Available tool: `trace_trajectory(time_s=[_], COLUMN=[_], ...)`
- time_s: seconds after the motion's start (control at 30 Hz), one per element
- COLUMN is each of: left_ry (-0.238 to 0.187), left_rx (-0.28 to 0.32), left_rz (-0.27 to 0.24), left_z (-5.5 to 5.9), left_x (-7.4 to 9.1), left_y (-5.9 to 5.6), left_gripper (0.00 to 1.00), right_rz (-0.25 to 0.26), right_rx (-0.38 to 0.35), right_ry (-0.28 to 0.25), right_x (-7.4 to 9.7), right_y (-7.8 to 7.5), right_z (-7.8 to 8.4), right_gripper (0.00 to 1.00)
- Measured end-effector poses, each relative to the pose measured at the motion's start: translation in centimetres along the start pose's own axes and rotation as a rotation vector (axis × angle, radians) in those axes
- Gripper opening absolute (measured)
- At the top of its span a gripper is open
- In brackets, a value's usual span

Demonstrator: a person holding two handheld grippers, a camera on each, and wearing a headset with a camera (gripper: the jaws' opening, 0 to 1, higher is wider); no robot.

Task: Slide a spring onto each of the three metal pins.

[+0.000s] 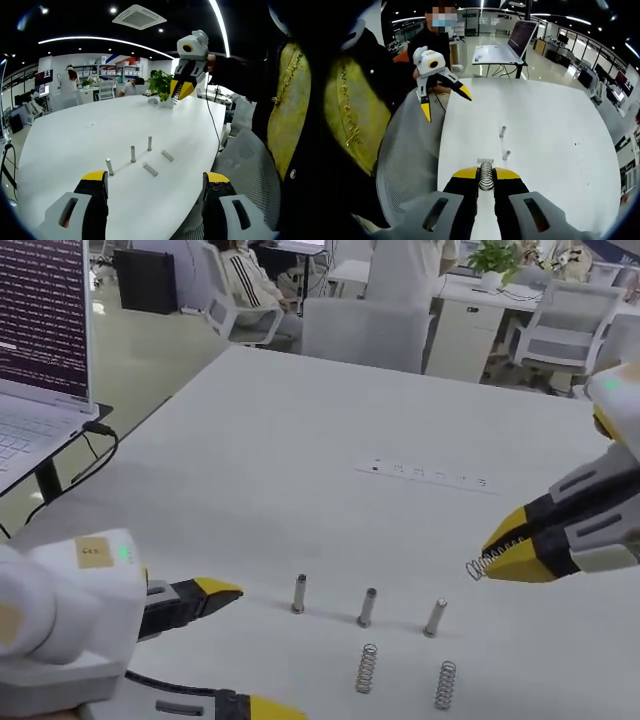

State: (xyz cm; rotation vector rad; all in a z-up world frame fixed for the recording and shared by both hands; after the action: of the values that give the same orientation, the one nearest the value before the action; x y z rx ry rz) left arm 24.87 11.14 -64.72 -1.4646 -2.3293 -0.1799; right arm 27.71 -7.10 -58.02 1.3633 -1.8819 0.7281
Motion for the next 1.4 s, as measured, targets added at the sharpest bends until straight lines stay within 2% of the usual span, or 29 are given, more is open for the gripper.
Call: trace_trajectory(time_s=[0.23, 0.37, 0.73, 0.87, 1.03, 1.17, 1.4], left_ry=[0.007, -0.002, -0.006, -0.009, -0.008, -0.007, -0.001], left_rx=[0.018, 0.023, 0.017, 0.017, 0.016, 0.015, 0.018], left_rz=[-0.005, -0.006, -0.005, -0.004, -0.008, -0.005, 0.004], left_z=[0.5, 0.4, 0.4, 0.4, 0.5, 0.5, 0.7], left_x=[0.4, 0.4, 0.3, 0.2, 0.2, 0.1, -0.1], left_y=[-0.5, -0.8, -1.0, -1.2, -1.2, -1.4, -1.6], left_gripper=[0.76, 0.77, 0.77, 0.77, 0.77, 0.77, 0.76], right_rz=[-0.01, -0.007, -0.046, -0.056, -0.067, -0.074, -0.087], right_rx=[0.025, 0.048, 0.072, 0.085, 0.076, 0.078, 0.073], right_ry=[0.081, 0.169, 0.286, 0.339, 0.357, 0.395, 0.422], right_x=[-0.8, -1.6, -4.0, -4.8, -5.9, -6.7, -7.7], right_y=[-1.6, -3.0, -5.0, -5.7, -6.3, -6.6, -6.7], right_z=[0.4, 1.3, 2.5, 3.5, 4.3, 5.5, 6.4], right_gripper=[0.08, 0.08, 0.08, 0.08, 0.08, 0.08, 0.08])
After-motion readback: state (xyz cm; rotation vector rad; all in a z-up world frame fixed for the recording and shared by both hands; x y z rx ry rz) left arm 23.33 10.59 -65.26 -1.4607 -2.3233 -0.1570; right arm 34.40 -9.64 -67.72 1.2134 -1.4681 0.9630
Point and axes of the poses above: the centre of the closed fingertips' face, and the gripper's own axes: x roughly backward along the fingers, y roughly to its left, z roughly out of its underside, the point moved 2 cm from there along x, roughly backward along the fingers, and after that the axes turned 1 degree about x, right-handed, at the moved point
